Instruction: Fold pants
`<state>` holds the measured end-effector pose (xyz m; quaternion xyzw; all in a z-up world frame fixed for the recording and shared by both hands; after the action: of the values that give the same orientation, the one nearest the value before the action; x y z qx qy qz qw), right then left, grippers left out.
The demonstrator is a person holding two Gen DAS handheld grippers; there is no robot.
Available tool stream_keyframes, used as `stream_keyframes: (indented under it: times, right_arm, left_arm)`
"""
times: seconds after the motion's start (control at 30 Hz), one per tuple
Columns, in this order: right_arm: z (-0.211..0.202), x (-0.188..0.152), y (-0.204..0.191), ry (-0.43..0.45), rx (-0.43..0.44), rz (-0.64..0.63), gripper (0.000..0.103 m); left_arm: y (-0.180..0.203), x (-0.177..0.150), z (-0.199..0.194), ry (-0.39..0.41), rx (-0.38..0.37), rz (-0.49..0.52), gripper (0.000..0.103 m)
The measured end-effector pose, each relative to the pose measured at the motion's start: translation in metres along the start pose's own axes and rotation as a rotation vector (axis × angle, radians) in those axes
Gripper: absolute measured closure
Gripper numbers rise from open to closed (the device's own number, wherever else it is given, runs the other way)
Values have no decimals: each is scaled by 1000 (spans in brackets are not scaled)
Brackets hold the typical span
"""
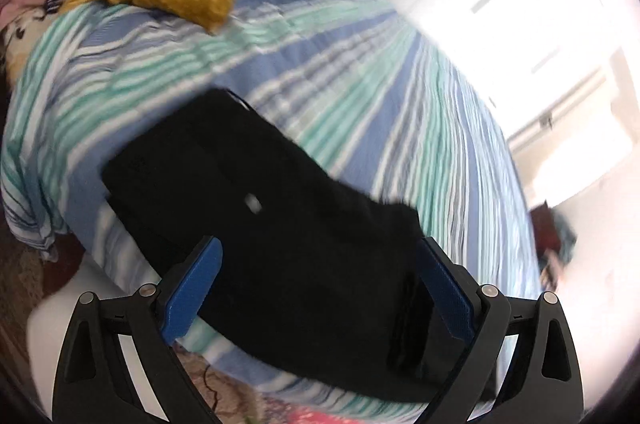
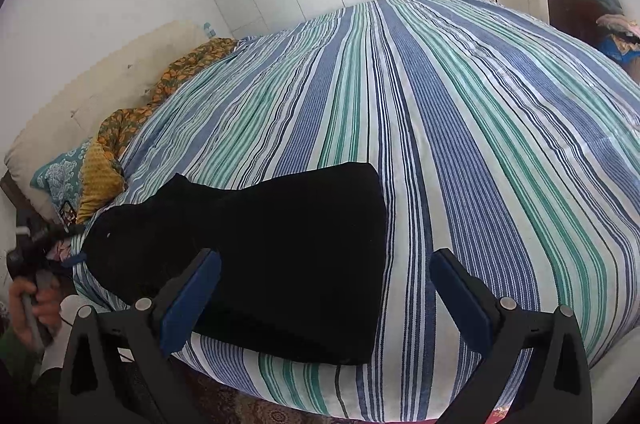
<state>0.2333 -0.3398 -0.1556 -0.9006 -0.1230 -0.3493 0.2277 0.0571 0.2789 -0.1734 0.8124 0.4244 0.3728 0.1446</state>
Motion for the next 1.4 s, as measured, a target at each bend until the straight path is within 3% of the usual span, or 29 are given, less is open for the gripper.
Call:
stream_keyframes:
  times: [0.07, 0.17, 0.3, 0.4, 0.43, 0.53, 0.6, 0.67, 0.73, 0.8, 0.87, 0.93, 1.0, 1.1, 1.2, 1.33, 1.4]
  right_arm:
    - [3, -2, 1, -14, -2, 5, 0]
    - [9, -2, 1, -34, 1, 14, 0]
    - [13, -6, -13, -54, -7, -61, 0]
    - [16, -12, -22, -78, -19, -124, 0]
    - [16, -13, -25, -82, -23, -141, 0]
    - [16, -15, -28, -83, -33, -168, 0]
    - [18, -16, -28, -89, -31, -168, 0]
    - [23, -18, -27, -105, -25, -163, 0]
    - [27, -19, -29, -118, -19, -164, 0]
    - [29, -20, -33, -121, -15, -176, 0]
    - [28, -21, -37, -119, -18, -199, 0]
    - [25, -23, -40, -112, -31, -226, 0]
    - [21, -23, -42, -102, -39, -240, 0]
    - [18, -22, -40, -88, -43, -227, 0]
    - [19, -18, -34, -78, -45, -194, 0]
    - [18, -13, -27, -70, -42, -150, 0]
    - [16, -11, -24, -64, -40, -129, 0]
  left_arm:
    - [-35, 47, -3, 29, 37, -54, 5]
    - [-65, 76, 26, -86, 176, 16, 5]
    - [-85, 57, 84, -297, 154, 12, 5]
    - [-82, 29, 108, -385, 131, 25, 5]
    - [-75, 27, 104, -369, 138, 64, 5]
    - [-57, 26, 85, -346, 24, 153, 15]
    - [-62, 34, 73, -350, 1, 132, 48]
    - [-73, 38, 69, -350, -11, 88, 68]
    - [-84, 35, 72, -358, 1, 46, 67]
    - [-96, 28, 82, -368, 60, -8, 59]
    - [-94, 23, 88, -343, 95, -13, 59]
    - [-85, 22, 83, -310, 105, 5, 82]
    - [-77, 26, 73, -283, 91, -14, 88]
    - [-69, 36, 55, -242, 27, -60, 89]
    - [-38, 43, 23, -196, -83, -69, 89]
    - [37, 37, -7, -175, -207, 55, 89]
    - [92, 20, -14, -185, -272, 156, 89]
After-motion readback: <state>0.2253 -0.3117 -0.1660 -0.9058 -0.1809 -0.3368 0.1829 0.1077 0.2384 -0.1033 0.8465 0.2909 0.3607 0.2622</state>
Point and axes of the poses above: each gripper's, at about its wrist camera, not at the fingertips, and z roughly the way its jaws point, y to its right, x to its top, the point moved 2 cm from there along z, roughly the way its jaws point, and after that the axes turned 3 degrees about y, right-handed, at the moved point
